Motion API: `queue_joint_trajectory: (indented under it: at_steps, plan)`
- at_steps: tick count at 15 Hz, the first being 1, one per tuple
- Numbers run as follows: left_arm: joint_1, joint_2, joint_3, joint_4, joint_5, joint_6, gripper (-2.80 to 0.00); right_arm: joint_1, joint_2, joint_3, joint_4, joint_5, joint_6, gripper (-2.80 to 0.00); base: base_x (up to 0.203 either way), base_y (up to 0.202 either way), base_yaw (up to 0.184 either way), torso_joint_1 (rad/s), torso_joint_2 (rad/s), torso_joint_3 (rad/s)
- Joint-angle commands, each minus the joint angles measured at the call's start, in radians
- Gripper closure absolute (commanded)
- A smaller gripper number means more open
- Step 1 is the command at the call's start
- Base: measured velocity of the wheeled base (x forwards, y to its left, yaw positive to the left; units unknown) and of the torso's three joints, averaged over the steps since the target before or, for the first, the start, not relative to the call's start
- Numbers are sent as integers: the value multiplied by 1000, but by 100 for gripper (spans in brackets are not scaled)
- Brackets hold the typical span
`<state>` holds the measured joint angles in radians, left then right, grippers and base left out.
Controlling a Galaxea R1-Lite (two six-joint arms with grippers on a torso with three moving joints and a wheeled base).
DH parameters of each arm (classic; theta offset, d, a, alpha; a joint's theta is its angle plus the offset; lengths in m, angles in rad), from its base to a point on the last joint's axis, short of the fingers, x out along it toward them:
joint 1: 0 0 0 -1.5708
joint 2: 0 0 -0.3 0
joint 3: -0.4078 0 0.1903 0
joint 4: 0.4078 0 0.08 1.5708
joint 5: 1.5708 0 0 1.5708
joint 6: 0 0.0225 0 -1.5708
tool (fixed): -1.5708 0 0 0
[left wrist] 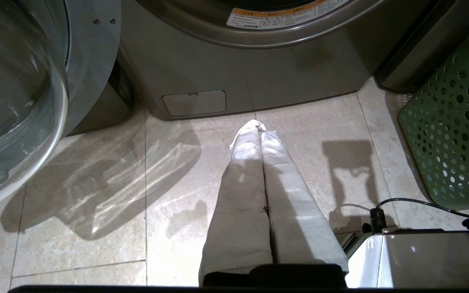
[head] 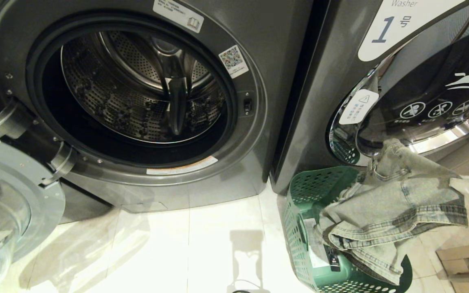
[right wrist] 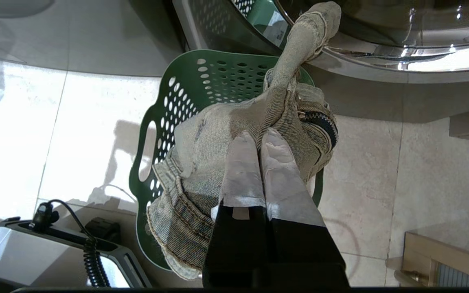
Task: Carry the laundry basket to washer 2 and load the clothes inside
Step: Place the clothes into the washing machine
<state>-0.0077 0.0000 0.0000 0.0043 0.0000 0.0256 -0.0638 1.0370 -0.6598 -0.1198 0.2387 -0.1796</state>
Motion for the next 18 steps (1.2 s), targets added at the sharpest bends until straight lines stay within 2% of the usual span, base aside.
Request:
queue_joint_trajectory:
  at_steps: [1,18]
  plan:
    - [0,2,0,0,0,-3,0,1,0,-3,-1,-1,-1,0,0,0,0,0,0,0]
    - [0,2,0,0,0,-3,0,9,-15,-17,15,-1,-5,0,0,0,0,2,3,181]
